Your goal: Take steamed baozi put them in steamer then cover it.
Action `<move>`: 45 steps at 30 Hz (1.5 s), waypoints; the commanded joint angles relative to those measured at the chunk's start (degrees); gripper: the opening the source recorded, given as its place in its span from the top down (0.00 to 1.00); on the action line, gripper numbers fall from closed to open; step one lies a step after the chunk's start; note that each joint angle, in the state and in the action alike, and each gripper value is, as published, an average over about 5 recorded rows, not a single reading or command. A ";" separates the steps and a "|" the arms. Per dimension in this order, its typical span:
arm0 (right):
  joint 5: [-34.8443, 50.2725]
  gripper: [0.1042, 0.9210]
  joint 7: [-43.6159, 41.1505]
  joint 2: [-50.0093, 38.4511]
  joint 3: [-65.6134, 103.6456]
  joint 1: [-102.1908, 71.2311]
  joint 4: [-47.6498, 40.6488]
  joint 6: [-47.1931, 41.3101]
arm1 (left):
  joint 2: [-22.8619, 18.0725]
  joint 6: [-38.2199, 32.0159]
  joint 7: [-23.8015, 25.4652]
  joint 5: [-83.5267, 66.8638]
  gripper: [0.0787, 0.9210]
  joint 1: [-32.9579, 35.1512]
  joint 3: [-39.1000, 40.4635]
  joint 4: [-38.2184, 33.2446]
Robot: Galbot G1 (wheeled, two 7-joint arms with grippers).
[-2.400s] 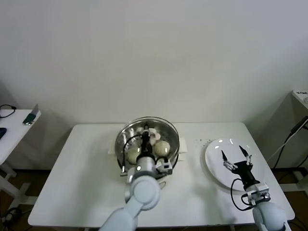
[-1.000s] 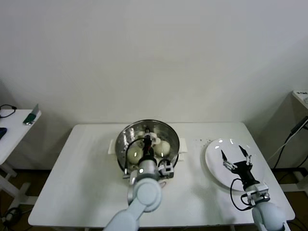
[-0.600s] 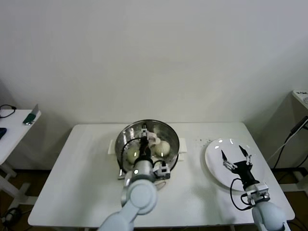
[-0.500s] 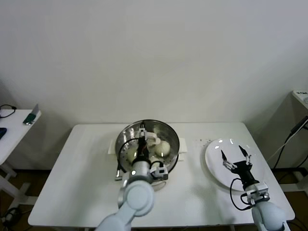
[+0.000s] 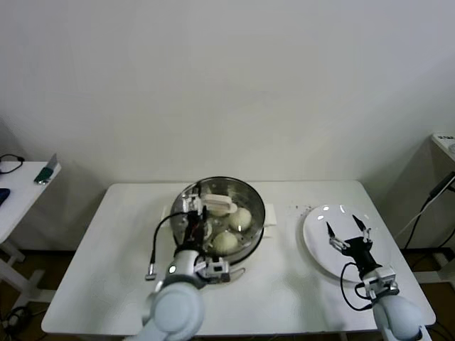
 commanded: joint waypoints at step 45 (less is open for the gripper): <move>4.96 0.12 -1.93 1.60 -1.56 -3.81 3.70 1.20 | -10.93 -56.10 -21.75 -86.52 0.12 29.28 -49.53 16.45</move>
